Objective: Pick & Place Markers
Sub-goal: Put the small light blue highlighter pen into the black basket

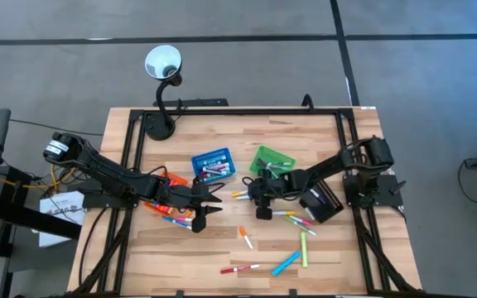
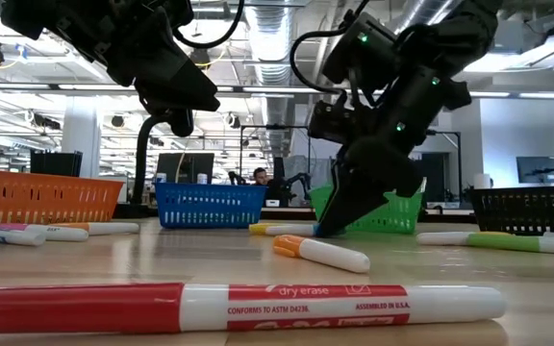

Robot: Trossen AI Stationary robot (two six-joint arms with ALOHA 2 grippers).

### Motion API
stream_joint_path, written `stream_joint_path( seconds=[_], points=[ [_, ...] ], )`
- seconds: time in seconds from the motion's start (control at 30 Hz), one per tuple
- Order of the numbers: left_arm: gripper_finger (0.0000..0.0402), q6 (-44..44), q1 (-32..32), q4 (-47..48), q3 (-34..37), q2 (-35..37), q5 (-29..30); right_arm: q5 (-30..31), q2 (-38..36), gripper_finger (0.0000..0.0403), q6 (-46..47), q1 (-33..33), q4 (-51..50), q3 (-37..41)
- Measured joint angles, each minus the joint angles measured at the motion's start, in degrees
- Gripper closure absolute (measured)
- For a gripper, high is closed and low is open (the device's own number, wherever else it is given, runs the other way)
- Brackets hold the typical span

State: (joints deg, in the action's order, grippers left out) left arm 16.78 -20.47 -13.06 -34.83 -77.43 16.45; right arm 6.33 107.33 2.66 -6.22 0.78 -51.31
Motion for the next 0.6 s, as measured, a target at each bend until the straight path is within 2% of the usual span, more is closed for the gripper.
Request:
stream_joint_path(
  seconds=[0.17, 0.4, 0.53, 0.6],
  points=[
    [0.0276, 0.0, 0.0, 0.0, 0.0, 0.0, 0.0, 0.12, 2.03, 0.0303, -0.12, -0.07, 1.43, -0.18],
    [0.0276, 0.0, 0.0, 0.0, 0.0, 0.0, 0.0, 0.03, -1.24, 0.0378, -0.14, -0.13, 0.17, 0.18],
    [0.0276, -0.02, 0.0, 0.07, 0.0, 0.0, 0.0, 1.13, -6.46, 0.0376, 0.33, -0.11, -2.02, 0.34],
    [0.0276, 0.0, 0.0, 0.13, 0.0, 0.0, 0.0, 1.15, -10.23, 0.0363, 1.94, -0.11, -4.83, 0.27]
  ],
)
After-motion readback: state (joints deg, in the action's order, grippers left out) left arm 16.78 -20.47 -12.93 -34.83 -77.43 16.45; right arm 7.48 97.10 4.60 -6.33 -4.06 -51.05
